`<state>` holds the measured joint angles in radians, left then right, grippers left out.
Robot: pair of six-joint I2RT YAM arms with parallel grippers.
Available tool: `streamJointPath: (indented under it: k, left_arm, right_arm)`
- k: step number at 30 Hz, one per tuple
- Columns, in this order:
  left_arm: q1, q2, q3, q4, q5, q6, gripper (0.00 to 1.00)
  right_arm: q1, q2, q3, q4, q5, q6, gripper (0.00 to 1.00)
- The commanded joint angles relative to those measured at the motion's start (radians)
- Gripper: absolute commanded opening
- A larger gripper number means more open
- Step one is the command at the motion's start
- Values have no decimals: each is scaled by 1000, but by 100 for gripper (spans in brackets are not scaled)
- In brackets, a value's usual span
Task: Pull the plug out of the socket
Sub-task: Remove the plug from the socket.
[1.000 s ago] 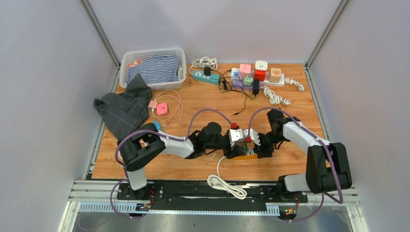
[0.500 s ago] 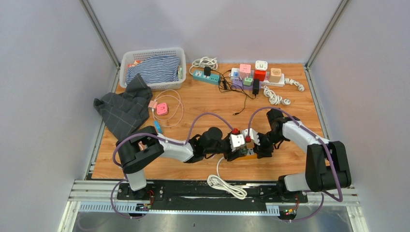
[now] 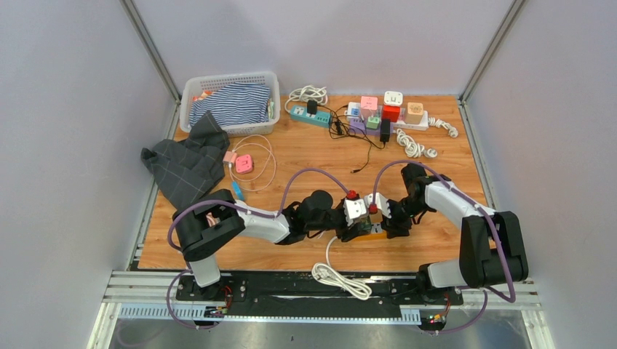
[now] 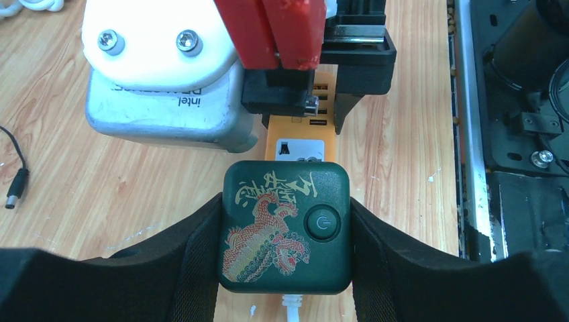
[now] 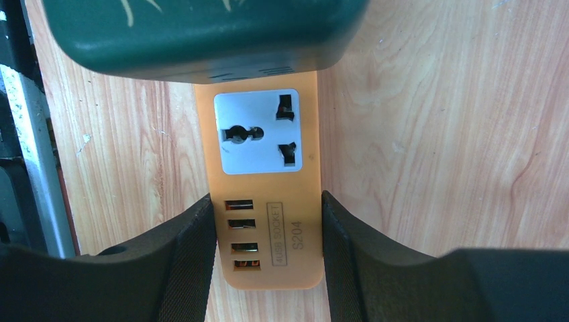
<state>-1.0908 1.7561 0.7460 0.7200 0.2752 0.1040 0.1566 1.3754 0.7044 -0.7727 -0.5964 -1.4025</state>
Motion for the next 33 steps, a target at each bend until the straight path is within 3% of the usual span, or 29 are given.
streamJointPath:
  k: [1, 3, 6, 11, 14, 20, 28, 33]
  left_arm:
    - [3, -2, -16, -7, -3, -54, 0]
    - [-23, -7, -28, -2, -56, 23, 0]
    - [-19, -1, -23, -2, -102, 12, 0]
    - [22, 14, -5, -2, 7, -99, 0]
    - [16, 15, -11, -2, -26, -35, 0]
    - [-104, 8, -34, 1, -161, 161, 0]
    - [1, 21, -6, 5, -3, -95, 0]
    - [-6, 28, -8, 7, -50, -44, 0]
  right_arm:
    - [-11, 37, -25, 9, 88, 55, 0]
    - [-11, 28, -28, 12, 77, 57, 0]
    - [-11, 50, -22, 11, 90, 58, 0]
    - [-11, 41, -25, 8, 73, 60, 0]
    - [-11, 62, -22, 7, 83, 60, 0]
    - [-12, 39, -26, 5, 68, 64, 0]
    - [-12, 51, -20, -2, 75, 65, 0]
    - [-12, 65, -18, -4, 86, 69, 0]
